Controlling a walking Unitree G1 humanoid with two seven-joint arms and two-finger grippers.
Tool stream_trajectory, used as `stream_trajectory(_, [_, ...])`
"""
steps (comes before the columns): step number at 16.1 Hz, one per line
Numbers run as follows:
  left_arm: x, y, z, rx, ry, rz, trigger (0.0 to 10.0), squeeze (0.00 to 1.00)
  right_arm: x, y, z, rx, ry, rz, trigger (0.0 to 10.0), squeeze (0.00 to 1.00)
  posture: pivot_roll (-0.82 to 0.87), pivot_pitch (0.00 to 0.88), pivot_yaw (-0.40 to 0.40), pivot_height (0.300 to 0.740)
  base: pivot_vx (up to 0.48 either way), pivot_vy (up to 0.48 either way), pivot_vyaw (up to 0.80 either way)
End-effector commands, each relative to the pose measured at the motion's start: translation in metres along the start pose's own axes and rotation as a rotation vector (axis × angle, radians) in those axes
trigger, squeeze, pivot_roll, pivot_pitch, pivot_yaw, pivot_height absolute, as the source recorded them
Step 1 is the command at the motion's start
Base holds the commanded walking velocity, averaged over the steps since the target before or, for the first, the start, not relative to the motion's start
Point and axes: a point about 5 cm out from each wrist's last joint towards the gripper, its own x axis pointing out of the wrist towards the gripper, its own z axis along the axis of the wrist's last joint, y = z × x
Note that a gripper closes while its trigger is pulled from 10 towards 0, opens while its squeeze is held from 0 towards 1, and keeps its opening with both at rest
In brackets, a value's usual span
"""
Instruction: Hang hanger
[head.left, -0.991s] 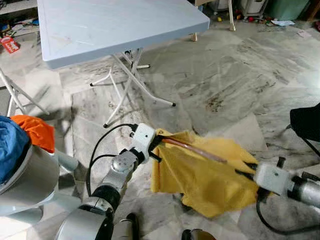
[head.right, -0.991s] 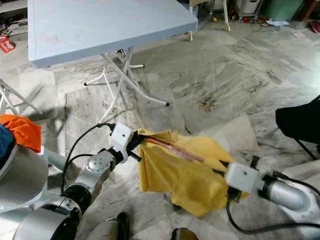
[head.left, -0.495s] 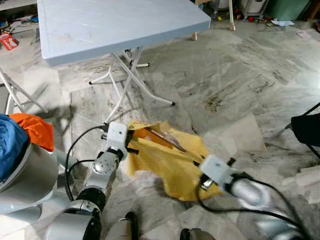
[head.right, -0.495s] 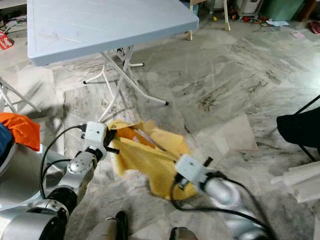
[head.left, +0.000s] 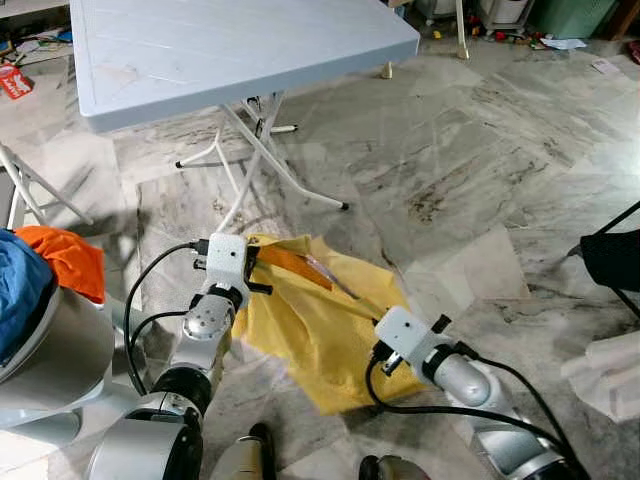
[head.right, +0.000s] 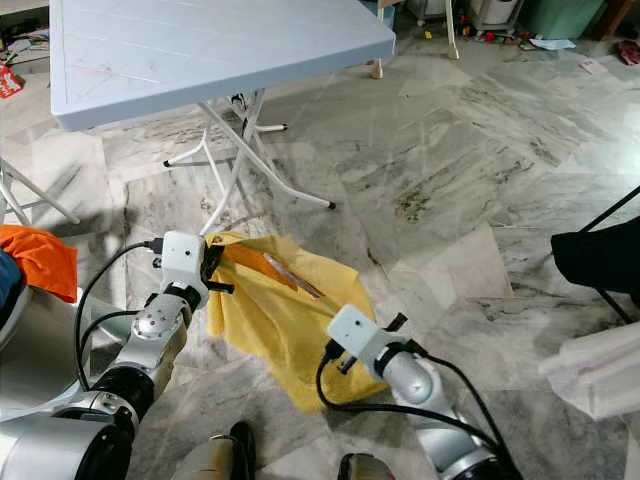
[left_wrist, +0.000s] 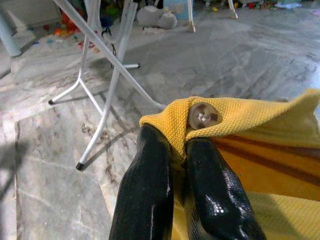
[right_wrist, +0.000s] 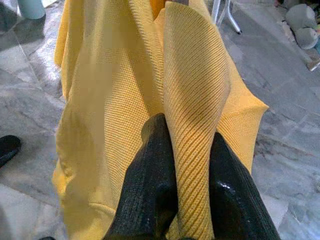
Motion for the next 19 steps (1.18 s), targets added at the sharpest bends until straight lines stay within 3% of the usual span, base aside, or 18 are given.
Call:
stream_trajectory(1, [-0.006,0.042,0.001,-0.006,0.01,0.166,0.0,0.0,-0.021,-0.028,-0.036,0.032,0.14,-0.092,10.0,0.0,-0.12,0.208,-0.003,0.74,0.0,0.0,0.0])
stream_trajectory(4, [-0.011,0.064,-0.002,-0.021,0.038,0.252,0.0,0.0,-0.048,-0.065,-0.06,0.029,0.219,-0.17,10.0,0.0,-0.12,0.21,-0.003,0.74,0.0,0.0,0.0])
stream_trajectory(6, [-0.012,0.068,-0.002,-0.02,0.043,0.263,0.0,0.0,-0.061,-0.081,-0.067,0.028,0.245,-0.2,10.0,0.0,-0.12,0.212,-0.004,0.74,0.0,0.0,0.0])
stream_trajectory(9, [-0.011,0.072,-0.002,-0.031,0.062,0.286,0.0,0.0,-0.078,-0.088,-0.063,-0.007,0.203,-0.061,10.0,0.0,-0.13,0.208,0.005,0.74,0.0,0.0,0.0])
stream_trajectory(12, [-0.008,0.076,0.004,-0.023,0.052,0.291,0.0,0.0,-0.114,-0.097,-0.064,-0.064,0.199,0.123,10.0,0.0,-0.13,0.204,0.01,0.74,0.0,0.0,0.0])
stream_trajectory(17, [-0.014,0.085,-0.001,-0.019,0.071,0.326,0.0,0.0,-0.155,-0.142,-0.075,-0.07,0.295,-0.023,10.0,0.0,-0.14,0.211,0.022,0.74,0.0,0.0,0.0])
stream_trajectory(19, [-0.016,0.092,0.0,-0.024,0.071,0.364,0.0,0.0,-0.159,-0.143,-0.078,-0.087,0.326,-0.019,10.0,0.0,-0.14,0.212,0.024,0.74,0.0,0.0,0.0])
